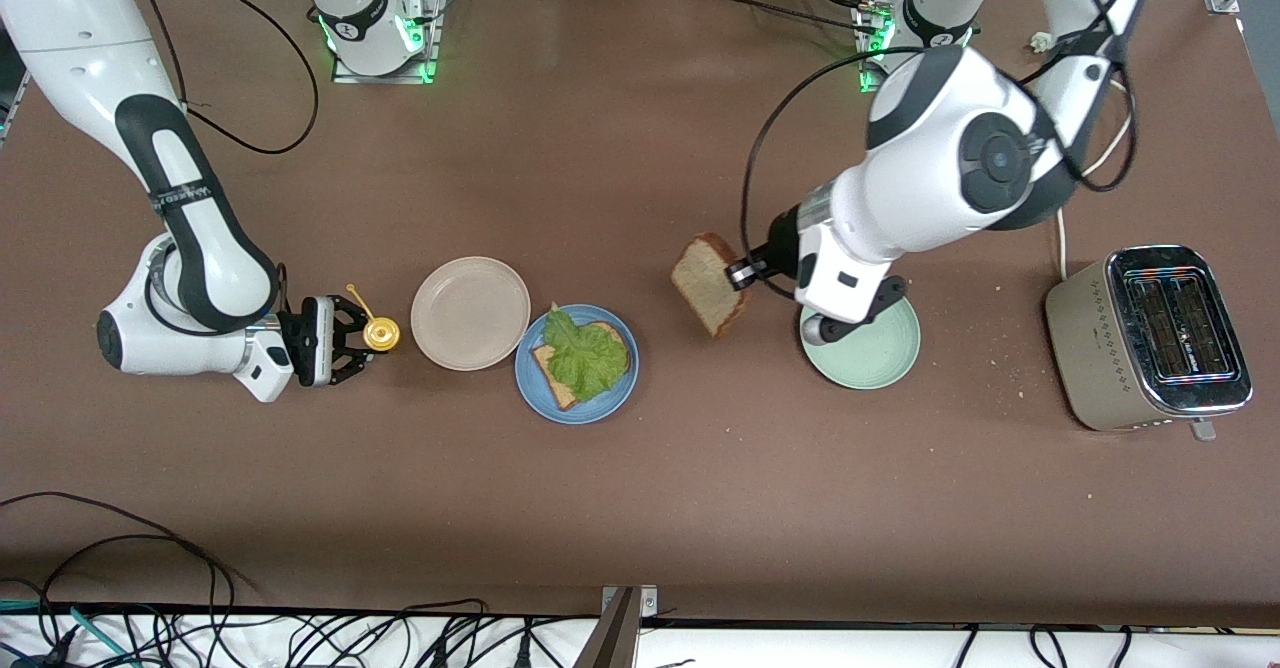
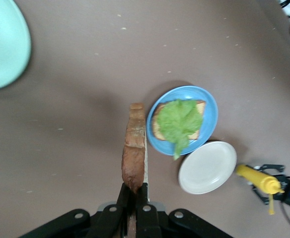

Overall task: Make sandwich in blue plate with both arms
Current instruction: 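Lower the bread onto the lettuce with the left gripper while the right gripper releases mustard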

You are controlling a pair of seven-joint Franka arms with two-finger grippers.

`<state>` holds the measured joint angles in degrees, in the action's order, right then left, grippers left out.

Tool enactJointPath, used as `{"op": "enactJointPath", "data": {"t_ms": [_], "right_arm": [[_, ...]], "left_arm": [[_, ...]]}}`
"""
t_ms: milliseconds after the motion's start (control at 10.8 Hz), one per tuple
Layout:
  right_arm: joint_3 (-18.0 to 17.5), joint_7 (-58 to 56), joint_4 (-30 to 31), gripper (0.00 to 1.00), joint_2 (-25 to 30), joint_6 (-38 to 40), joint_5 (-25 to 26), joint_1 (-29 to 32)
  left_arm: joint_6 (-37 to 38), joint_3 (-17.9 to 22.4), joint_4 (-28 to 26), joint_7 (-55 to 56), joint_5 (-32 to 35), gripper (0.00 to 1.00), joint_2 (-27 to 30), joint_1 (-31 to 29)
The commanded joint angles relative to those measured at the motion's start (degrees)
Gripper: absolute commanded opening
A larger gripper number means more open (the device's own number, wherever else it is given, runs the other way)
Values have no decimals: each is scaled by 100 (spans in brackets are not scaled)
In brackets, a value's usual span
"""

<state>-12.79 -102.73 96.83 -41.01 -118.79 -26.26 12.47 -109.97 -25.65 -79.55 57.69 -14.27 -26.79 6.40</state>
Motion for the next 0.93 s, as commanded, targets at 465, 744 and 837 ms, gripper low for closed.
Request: {"op": "enactJointPath", "data": {"t_ms": [465, 744, 837], "right_arm": [[-118, -564, -295, 38, -670, 689, -870, 598], [-92, -1056, -445, 100, -759, 831, -880, 722], [-22, -1091, -454, 100, -750, 831, -837, 731]], "left_arm": [[-2465, 69, 124, 734, -154, 0, -844, 784], [-3264, 86, 124, 752, -111, 0, -1160, 1117], [-3633, 95, 124, 743, -93, 0, -1275, 1257]]}}
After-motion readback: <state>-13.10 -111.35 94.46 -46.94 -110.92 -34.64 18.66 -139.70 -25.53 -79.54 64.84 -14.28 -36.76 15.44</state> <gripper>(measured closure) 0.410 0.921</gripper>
